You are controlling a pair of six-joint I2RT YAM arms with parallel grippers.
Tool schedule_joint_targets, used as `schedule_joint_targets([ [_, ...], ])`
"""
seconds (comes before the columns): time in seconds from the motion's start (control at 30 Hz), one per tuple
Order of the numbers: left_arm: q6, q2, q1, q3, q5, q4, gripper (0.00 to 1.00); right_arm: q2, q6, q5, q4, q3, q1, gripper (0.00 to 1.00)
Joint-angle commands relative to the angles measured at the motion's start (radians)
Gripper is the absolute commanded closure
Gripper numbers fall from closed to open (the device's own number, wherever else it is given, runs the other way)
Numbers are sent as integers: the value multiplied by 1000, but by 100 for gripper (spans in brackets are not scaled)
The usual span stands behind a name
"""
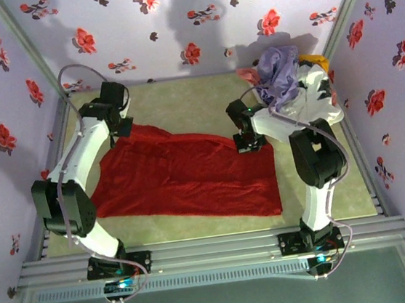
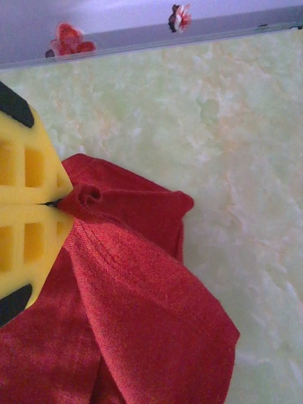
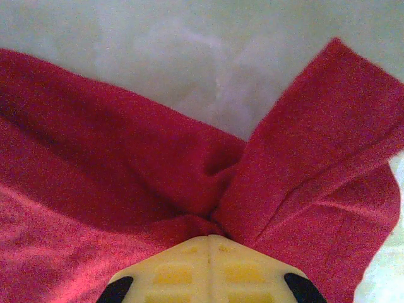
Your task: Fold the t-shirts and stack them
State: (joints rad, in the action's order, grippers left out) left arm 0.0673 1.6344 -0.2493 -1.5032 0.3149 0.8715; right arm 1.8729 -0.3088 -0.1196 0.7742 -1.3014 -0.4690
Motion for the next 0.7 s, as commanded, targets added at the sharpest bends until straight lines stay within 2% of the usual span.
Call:
schedule_joint_targets([
  [0.0,-43,-49,8,29,18,20,100,-62,-57,-7,-14,54,-17,100],
  [0.27,-71,-89,9,75,1,41,100,-153,-143,-5,-32,175,-53,100],
  [0.5,-92,-128,8,180,-7,36,100,-183,-190,72,-37,251,-64,98],
  [0.57,-132,-140,9,221,-10,28,100,-200,-184,92,-22,258,-64,88],
  [0.63,-145,-154,9,258,-16,16,100,-230,-182,86,-2,254,-64,73],
  [0.67,-151,-160,10,275,-21,10,100,-248,-182,77,10,250,-65,71],
])
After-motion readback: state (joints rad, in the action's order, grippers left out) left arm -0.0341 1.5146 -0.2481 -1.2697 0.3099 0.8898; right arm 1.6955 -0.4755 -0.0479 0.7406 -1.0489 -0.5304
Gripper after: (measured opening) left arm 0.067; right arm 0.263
